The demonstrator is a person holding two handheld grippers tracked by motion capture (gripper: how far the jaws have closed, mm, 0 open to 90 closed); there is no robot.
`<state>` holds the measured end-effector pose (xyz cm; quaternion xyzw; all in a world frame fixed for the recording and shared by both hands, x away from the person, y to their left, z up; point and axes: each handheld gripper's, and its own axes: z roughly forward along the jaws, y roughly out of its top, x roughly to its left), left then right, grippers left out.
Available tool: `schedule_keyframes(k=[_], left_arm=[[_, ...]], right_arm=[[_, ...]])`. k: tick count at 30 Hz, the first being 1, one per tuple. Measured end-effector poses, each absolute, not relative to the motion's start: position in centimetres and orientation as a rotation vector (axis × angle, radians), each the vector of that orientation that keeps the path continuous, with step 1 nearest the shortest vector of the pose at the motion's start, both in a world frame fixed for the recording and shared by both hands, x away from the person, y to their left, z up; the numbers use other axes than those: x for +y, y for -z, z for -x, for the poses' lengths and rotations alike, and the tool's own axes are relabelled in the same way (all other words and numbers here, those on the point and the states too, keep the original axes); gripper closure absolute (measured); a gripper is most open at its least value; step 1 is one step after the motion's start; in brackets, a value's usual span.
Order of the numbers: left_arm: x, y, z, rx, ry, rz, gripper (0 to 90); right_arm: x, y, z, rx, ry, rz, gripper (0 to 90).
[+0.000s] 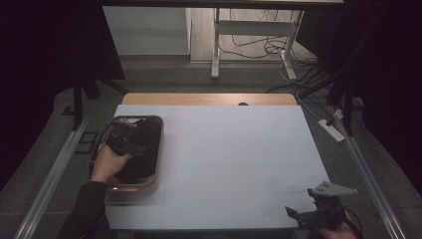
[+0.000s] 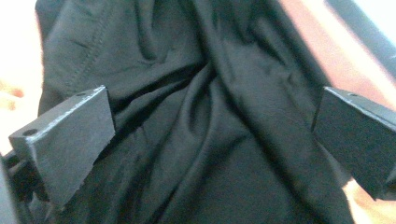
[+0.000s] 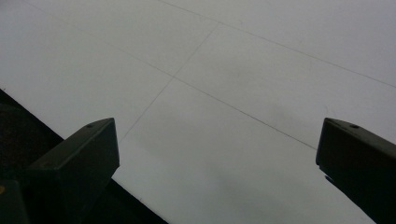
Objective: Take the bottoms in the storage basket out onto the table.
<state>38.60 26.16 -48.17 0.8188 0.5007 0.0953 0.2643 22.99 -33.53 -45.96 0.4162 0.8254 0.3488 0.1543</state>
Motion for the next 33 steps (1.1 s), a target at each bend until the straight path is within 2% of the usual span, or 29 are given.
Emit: schedule_keyframes(k=[7, 14, 16, 23, 25, 27, 33], left_arm=[[26.3, 49.9, -40.0, 1.401, -0.236, -2.292, 0.0], [26.4, 51.6, -40.8, 1.45, -0.148, -2.348, 0.0], [26.2, 51.9, -40.9, 1.463, -0.166, -2.381, 0.0], [25.8, 52.0, -41.0, 1.547, -0.183, -2.344, 1.0], [25.8, 51.7, -40.7, 1.523, -0.179, -2.344, 9.7], [25.6, 51.4, -40.4, 1.508, -0.171, -2.331, 26.2], [25.6, 50.9, -40.2, 1.572, -0.145, -2.298, 58.5]], right_arm=[[-33.5, 46.0, -23.0, 2.37, -0.998, -1.192, 0.0], [-33.4, 46.0, -23.0, 2.377, -0.992, -1.188, 0.0], [-33.4, 46.0, -23.0, 2.377, -0.992, -1.189, 0.0], [-33.4, 46.0, -23.0, 2.381, -0.983, -1.181, 0.0], [-33.4, 46.0, -23.0, 2.38, -0.985, -1.18, 0.0], [-33.4, 46.0, -23.0, 2.38, -0.985, -1.18, 0.0], [-33.3, 46.0, -22.9, 2.38, -0.984, -1.174, 0.0]])
